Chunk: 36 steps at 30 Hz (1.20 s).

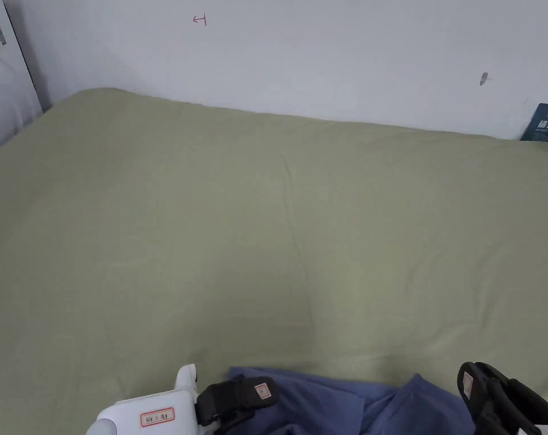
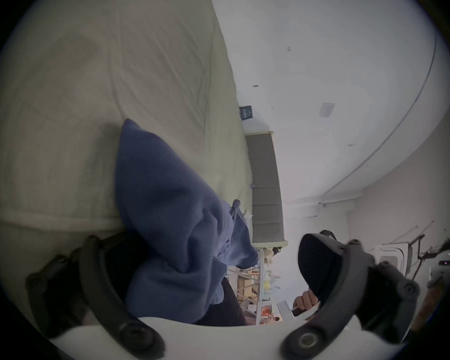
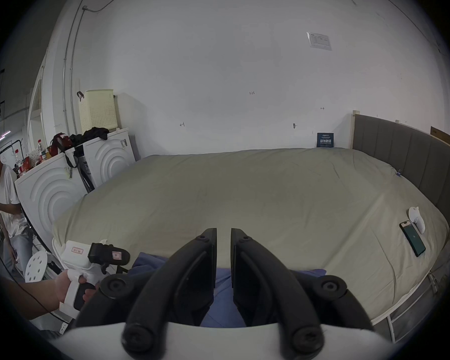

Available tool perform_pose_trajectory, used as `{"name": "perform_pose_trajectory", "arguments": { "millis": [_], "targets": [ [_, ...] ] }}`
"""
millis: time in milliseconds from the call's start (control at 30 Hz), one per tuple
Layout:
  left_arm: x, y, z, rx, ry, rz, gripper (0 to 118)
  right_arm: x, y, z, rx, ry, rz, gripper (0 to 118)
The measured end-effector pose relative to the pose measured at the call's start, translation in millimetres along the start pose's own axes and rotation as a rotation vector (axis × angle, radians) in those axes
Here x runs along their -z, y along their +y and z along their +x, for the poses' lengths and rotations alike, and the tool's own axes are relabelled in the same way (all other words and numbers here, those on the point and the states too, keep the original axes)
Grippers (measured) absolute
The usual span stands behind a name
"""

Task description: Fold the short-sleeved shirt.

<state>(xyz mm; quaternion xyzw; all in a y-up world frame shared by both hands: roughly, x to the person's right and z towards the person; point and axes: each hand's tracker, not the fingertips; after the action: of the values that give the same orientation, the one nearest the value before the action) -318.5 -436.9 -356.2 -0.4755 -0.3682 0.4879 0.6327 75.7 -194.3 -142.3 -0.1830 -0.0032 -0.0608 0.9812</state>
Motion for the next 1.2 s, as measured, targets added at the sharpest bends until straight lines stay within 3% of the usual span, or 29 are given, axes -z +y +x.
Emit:
{"name": "perform_pose_trajectory", "arguments": {
  "millis": [33, 67, 100, 133, 200, 300, 367, 600, 767, 1000, 1100, 1200],
  "targets": [
    [-8, 13, -6, 0.004, 0.051, 0.014, 96, 1, -1, -2, -0.001, 0.004, 0.001, 15],
    [-13, 24, -13, 0.012, 0.133, 0.038, 35, 1, -1, -3, -0.001, 0.008, 0.0, 15],
    [10, -29, 10, 0.027, 0.26, 0.049, 14, 3, -2, -5, -0.002, 0.014, -0.003, 15],
    [13, -34, 4, 0.021, 0.312, 0.045, 14, 3, -3, -7, -0.004, 0.017, -0.005, 15],
    [9, -33, -3, -0.051, 0.175, 0.084, 14, 3, -5, -10, -0.003, 0.024, -0.01, 15],
    [9, -48, 23, 0.041, 0.294, 0.128, 13, -1, -6, -12, -0.005, 0.032, -0.011, 15],
    [-2, -50, 38, 0.035, 0.28, 0.159, 13, -3, -5, -12, -0.014, 0.033, -0.009, 15],
    [-99, -27, 70, 0.093, 0.432, 0.379, 13, -10, -1, -5, 0.002, 0.036, 0.023, 15],
    [-126, -26, 125, 0.315, 0.626, 0.447, 13, -13, -3, -5, 0.018, 0.051, 0.032, 15],
    [-7, -96, 225, 0.759, 0.696, 0.353, 13, -24, -6, 2, 0.027, 0.063, 0.05, 15],
    [71, -133, 231, 0.927, 0.77, 0.238, 13, -30, -8, 12, 0.046, 0.054, 0.061, 15],
    [139, -165, 219, 1.009, 0.822, 0.135, 13, -40, -12, 24, 0.071, 0.039, 0.075, 15]
  ]
}}
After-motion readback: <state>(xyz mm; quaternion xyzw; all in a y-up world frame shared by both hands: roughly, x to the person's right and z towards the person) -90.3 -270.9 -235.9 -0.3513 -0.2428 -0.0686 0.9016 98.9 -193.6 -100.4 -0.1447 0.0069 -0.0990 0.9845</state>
